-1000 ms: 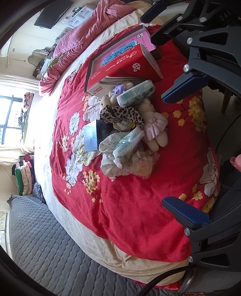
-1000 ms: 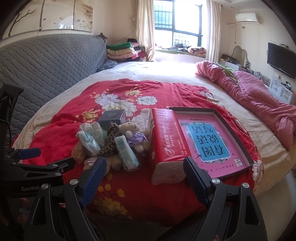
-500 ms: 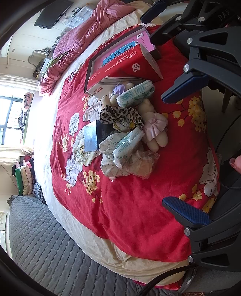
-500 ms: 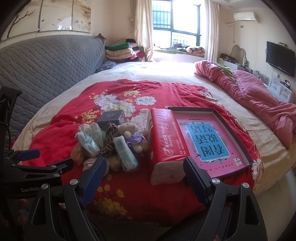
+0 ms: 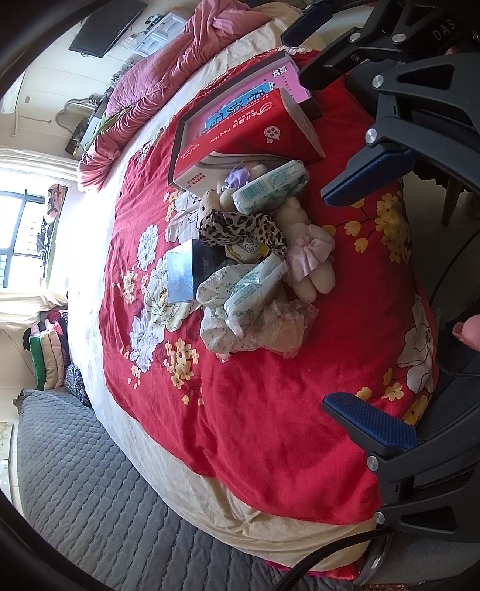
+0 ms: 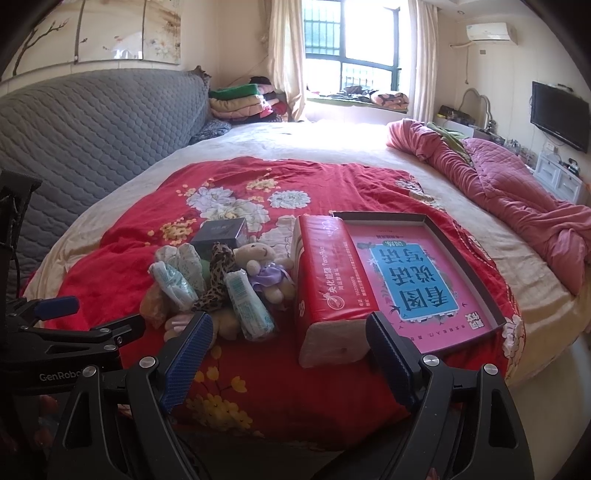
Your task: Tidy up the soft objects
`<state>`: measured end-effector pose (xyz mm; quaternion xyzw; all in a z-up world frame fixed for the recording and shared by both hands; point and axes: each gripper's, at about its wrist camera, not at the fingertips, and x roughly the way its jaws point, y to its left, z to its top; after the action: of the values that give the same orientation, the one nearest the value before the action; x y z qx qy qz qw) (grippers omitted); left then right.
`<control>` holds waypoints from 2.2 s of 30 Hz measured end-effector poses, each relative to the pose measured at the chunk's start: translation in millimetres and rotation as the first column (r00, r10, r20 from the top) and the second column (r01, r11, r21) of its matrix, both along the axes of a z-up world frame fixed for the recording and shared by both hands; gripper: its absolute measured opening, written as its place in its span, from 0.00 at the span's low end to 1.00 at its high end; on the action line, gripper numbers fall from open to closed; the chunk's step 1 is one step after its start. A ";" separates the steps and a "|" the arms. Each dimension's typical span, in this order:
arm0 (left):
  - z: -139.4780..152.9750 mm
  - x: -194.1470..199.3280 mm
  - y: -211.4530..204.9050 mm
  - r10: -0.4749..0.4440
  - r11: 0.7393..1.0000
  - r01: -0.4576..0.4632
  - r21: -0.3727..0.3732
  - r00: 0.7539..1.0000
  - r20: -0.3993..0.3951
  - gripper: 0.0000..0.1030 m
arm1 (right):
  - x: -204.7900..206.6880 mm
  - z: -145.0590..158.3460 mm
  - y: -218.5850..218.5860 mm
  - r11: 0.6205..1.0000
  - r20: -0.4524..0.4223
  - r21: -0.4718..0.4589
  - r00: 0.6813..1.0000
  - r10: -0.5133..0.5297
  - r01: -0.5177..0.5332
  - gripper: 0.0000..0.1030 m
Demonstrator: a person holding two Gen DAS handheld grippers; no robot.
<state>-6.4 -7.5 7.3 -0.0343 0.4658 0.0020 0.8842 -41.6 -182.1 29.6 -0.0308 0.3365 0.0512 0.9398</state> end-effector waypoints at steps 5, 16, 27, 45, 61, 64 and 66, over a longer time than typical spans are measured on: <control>-1.6 1.4 1.5 0.002 1.000 -0.002 -0.009 1.000 -0.003 0.98 | 1.0 -1.6 0.7 1.000 -0.007 0.001 1.000 0.002 -0.002 0.83; -7.2 6.5 30.0 0.047 0.994 -0.049 -0.101 0.999 -0.024 0.98 | 2.1 -4.3 2.1 1.000 -0.010 0.007 1.000 0.018 -0.018 0.83; -32.5 17.4 57.1 0.103 0.985 -0.113 -0.132 0.992 -0.077 0.98 | 9.2 -13.0 12.7 0.997 -0.013 -0.004 0.997 0.074 -0.074 0.83; -79.9 68.9 77.1 0.072 0.972 -0.104 -0.211 0.985 -0.158 0.91 | 49.6 -29.1 80.7 0.910 -0.002 -0.158 0.922 0.387 -0.383 0.79; -103.6 91.8 78.6 -0.075 0.917 -0.005 -0.398 0.980 -0.185 0.61 | 71.4 -61.0 121.8 0.764 -0.108 -0.308 0.818 0.564 -0.567 0.56; -109.2 95.5 86.8 -0.096 0.887 -0.003 -0.462 0.977 -0.190 0.56 | 75.9 -68.4 130.6 0.736 -0.131 -0.339 0.804 0.580 -0.586 0.51; -110.3 97.1 92.1 -0.104 0.872 0.000 -0.490 0.977 -0.184 0.54 | 79.8 -74.1 136.4 0.721 -0.144 -0.367 0.802 0.580 -0.587 0.46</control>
<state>90.6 84.6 -103.0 -0.2429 0.5403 -0.1359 0.7941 38.2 -45.7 -44.4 -0.3230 0.3218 0.2756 0.8463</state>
